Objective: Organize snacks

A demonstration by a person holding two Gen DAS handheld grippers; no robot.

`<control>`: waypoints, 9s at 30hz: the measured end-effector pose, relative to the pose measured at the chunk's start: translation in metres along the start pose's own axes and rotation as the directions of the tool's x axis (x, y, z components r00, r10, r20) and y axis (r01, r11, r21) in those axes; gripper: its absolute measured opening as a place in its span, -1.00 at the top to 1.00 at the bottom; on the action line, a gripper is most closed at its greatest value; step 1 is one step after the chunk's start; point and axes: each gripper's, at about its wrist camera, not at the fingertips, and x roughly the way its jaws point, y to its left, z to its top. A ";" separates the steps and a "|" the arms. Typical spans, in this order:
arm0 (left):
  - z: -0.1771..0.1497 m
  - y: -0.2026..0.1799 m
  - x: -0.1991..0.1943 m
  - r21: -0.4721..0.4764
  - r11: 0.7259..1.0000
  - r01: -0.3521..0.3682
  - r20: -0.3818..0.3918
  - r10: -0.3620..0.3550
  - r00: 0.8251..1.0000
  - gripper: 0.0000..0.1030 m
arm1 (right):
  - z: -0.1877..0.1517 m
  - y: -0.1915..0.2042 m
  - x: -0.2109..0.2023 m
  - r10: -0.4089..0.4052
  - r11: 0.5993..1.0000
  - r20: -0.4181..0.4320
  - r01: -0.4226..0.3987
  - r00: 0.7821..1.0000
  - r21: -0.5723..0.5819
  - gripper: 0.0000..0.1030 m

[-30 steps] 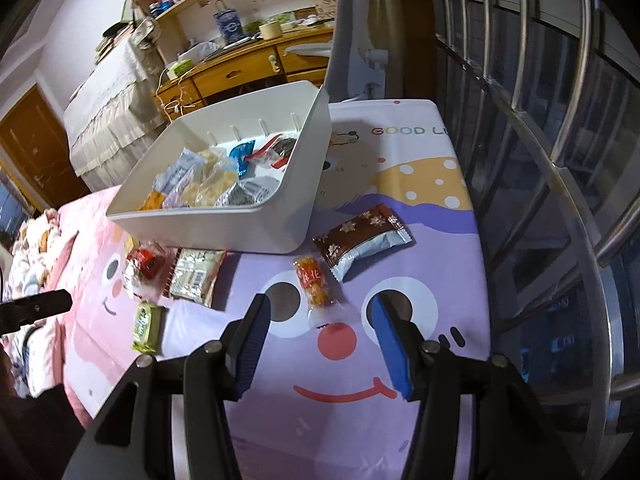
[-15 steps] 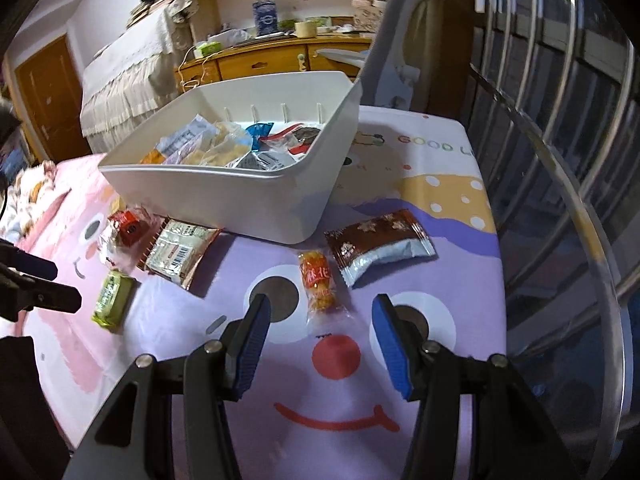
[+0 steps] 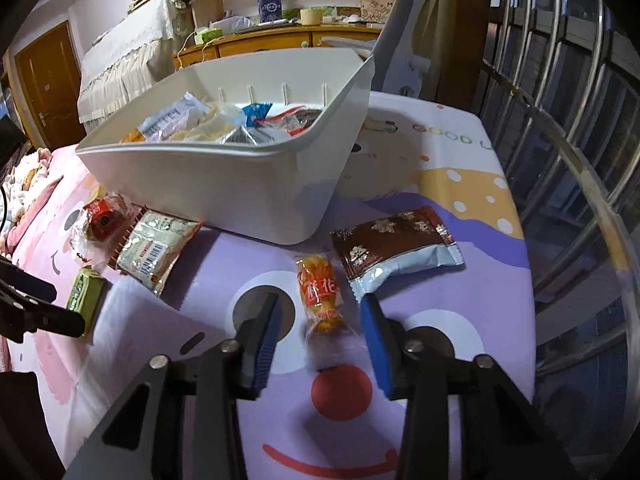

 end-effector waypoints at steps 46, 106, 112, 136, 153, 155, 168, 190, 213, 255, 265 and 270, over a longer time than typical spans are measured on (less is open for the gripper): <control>-0.019 0.016 -0.076 0.002 0.999 -0.033 0.233 0.032 0.972 0.88 | 0.009 0.013 -0.045 0.152 0.988 -0.027 -0.150 0.988 0.042 0.58; 0.033 0.101 -0.066 0.473 0.865 0.168 0.096 -0.241 0.966 -0.19 | 0.073 0.122 -0.030 -0.058 0.912 0.023 0.044 0.998 0.408 0.32; 0.034 0.084 -0.062 0.504 0.840 0.202 0.079 -0.277 0.958 -0.23 | 0.043 0.128 -0.038 -0.062 0.903 -0.009 0.060 0.998 0.426 0.24; 0.056 0.036 -0.033 0.495 0.856 0.147 0.143 -0.248 0.958 -0.26 | -0.024 0.223 -0.031 -0.112 0.981 -0.073 0.122 0.991 0.153 -0.20; 0.057 0.003 -0.012 0.557 0.827 -0.072 0.252 -0.086 0.964 0.02 | -0.031 0.229 0.000 -0.167 0.982 -0.159 0.179 0.973 0.066 0.03; 0.058 0.002 -0.011 0.558 0.827 -0.062 0.248 -0.095 0.964 0.02 | -0.031 0.229 0.001 -0.150 0.985 -0.165 0.162 0.975 0.065 0.09; 0.059 0.016 -0.010 0.555 0.831 0.039 0.170 -0.159 0.973 0.14 | -0.022 0.220 0.005 -0.079 0.991 -0.224 0.101 0.971 0.089 0.28; 0.019 0.109 -0.078 0.341 0.930 0.139 0.045 -0.164 0.985 0.14 | 0.014 0.216 -0.038 0.030 0.999 -0.269 -0.019 0.963 0.044 0.28; 0.089 0.080 -0.160 0.359 0.913 0.194 0.177 -0.271 0.946 0.13 | 0.133 0.144 -0.082 -0.051 0.998 -0.043 0.053 0.998 0.046 0.28; 0.052 0.058 -0.149 0.356 0.906 0.228 0.225 -0.320 0.920 -0.38 | 0.076 0.073 -0.106 -0.219 0.905 -0.143 0.255 0.965 0.339 -0.15; 0.012 0.041 -0.123 0.276 0.934 0.227 0.211 -0.290 0.933 -0.38 | 0.037 0.055 -0.115 -0.197 0.926 -0.139 0.230 0.971 0.300 -0.16; -0.006 0.024 -0.112 0.208 0.962 0.179 0.205 -0.222 0.953 -0.38 | 0.029 0.033 -0.113 -0.144 0.940 -0.121 0.174 0.982 0.293 -0.16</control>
